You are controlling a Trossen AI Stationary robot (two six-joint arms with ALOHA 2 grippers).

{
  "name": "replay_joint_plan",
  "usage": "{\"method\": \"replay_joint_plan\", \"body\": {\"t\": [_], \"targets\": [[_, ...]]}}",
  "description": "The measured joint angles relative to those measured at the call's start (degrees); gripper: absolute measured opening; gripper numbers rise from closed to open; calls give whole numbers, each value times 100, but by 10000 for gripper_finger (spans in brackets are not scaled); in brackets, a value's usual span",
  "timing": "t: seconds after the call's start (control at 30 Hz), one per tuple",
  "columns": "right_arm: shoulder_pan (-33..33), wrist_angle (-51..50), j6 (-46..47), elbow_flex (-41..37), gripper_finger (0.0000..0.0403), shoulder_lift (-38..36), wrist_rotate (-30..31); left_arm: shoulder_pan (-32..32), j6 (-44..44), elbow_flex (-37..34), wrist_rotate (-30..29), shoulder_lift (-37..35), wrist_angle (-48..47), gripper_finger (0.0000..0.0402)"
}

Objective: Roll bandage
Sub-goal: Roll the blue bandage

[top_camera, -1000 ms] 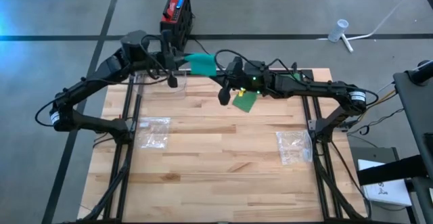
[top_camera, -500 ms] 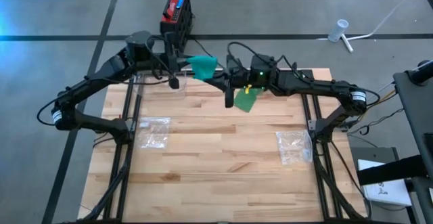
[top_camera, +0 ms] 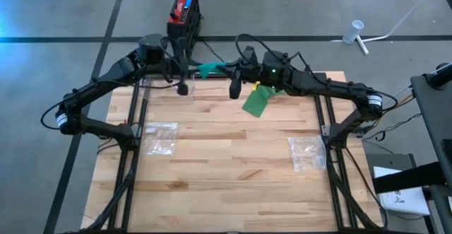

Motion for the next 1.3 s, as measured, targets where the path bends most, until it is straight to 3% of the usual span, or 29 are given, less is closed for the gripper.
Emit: {"method": "replay_joint_plan", "body": {"t": [0.27,0.57,0.83,1.0,1.3], "targets": [[2,-183,-618,-3,16,30,5,-15,-201,-1,193,101,-527,17],[15,-967,-1659,-4,115,30,8,-13,-328,-2,544,234,-587,19],[13,-1291,-1923,-4,182,26,-44,-15,-450,-4,554,286,-589,20],[13,-1378,-2037,-4,185,-14,-34,-15,-570,-4,558,291,-629,18],[211,-1141,-2655,314,165,-49,0,-9,-1773,-4,562,286,-566,17]]}}
